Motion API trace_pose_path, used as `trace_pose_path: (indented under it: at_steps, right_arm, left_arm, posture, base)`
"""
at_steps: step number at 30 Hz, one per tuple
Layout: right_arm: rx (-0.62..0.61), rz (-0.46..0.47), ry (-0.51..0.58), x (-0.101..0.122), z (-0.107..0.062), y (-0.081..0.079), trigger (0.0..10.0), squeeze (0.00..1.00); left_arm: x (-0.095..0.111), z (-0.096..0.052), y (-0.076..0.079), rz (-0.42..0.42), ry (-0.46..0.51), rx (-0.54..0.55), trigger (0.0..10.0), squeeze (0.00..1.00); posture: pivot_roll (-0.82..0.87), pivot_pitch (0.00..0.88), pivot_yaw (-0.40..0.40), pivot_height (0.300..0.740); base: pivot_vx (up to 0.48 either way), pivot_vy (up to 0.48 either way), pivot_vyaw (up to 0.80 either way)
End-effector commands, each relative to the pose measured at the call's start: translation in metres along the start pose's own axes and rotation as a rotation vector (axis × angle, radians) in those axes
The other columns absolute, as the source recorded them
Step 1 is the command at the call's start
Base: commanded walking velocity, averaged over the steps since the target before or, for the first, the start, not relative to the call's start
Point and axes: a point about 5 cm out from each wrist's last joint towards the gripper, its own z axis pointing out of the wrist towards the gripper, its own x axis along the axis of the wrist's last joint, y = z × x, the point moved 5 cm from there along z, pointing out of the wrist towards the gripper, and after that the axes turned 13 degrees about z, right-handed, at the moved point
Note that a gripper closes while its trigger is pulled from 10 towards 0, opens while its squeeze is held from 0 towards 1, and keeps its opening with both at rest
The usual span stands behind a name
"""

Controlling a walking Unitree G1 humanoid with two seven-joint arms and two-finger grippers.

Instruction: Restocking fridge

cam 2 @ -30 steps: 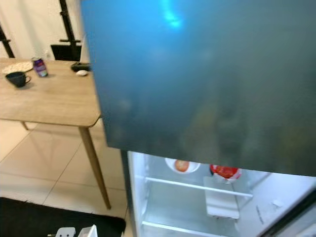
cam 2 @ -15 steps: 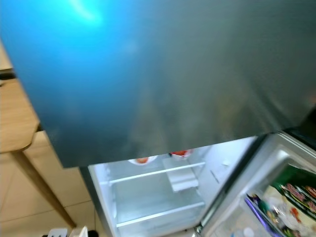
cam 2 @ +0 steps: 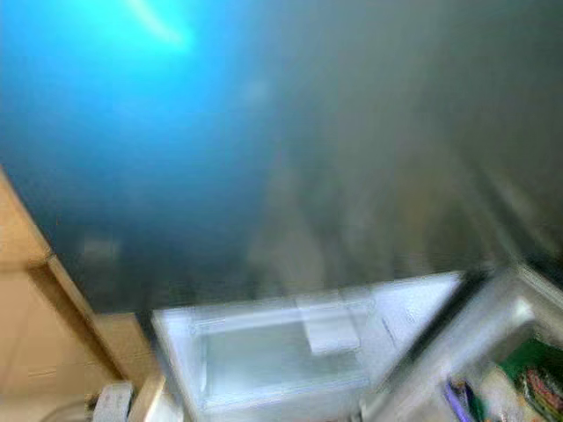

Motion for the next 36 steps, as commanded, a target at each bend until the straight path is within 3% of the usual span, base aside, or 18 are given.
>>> trace_pose_path:
  at_steps: [1,9,13,17,20,22,30,36]
  right_arm:
    - [0.008,0.006,0.010,0.002,0.000,-0.002,10.0,0.00]
    - [0.018,-0.010,0.030,0.010,0.000,-0.001,10.0,0.00]
    - [0.022,-0.015,0.032,0.011,0.000,-0.002,10.0,0.00]
    - [0.027,-0.023,0.029,0.011,0.000,-0.002,10.0,0.00]
    - [0.029,-0.023,0.027,0.009,0.000,-0.003,10.0,0.00]
    - [0.043,-0.012,0.038,0.010,0.000,-0.005,10.0,0.00]
    - [0.072,0.010,0.061,0.013,0.001,-0.012,10.0,0.00]
    - [0.078,0.008,0.054,0.010,0.001,-0.014,10.0,0.00]
  left_arm:
    - [-0.018,-0.002,0.009,-0.014,-0.052,-0.029,10.0,0.00]
    - [-0.018,-0.002,0.011,-0.031,-0.051,-0.041,10.0,0.00]
    - [-0.024,-0.002,0.022,-0.041,-0.076,-0.100,10.0,0.00]
    - [-0.029,-0.003,0.020,-0.046,-0.100,-0.079,10.0,0.00]
    - [-0.034,-0.004,0.013,-0.079,-0.118,-0.040,10.0,0.00]
    - [-0.036,-0.006,-0.003,-0.139,-0.121,0.045,10.0,0.00]
    - [-0.040,-0.013,-0.043,-0.183,-0.139,0.231,10.0,0.00]
    - [-0.043,-0.016,-0.054,-0.175,-0.155,0.283,10.0,0.00]
  posture:
    - [-0.08,0.000,-0.025,0.740]
    - [-0.08,0.000,-0.026,0.740]
    - [-0.08,0.000,-0.026,0.740]
    - [-0.08,0.000,-0.026,0.740]
    - [-0.08,0.000,-0.026,0.740]
    - [-0.08,0.000,-0.026,0.740]
    - [-0.08,0.000,-0.023,0.740]
    - [-0.08,0.000,-0.022,0.740]
  base:
    - [0.000,0.000,0.00]
    - [0.000,0.000,0.00]
    - [0.000,0.000,0.00]
    - [0.000,0.000,0.00]
    - [0.000,0.000,0.00]
    - [0.000,0.000,0.00]
    - [0.000,0.000,0.00]
    - [0.000,0.000,0.00]
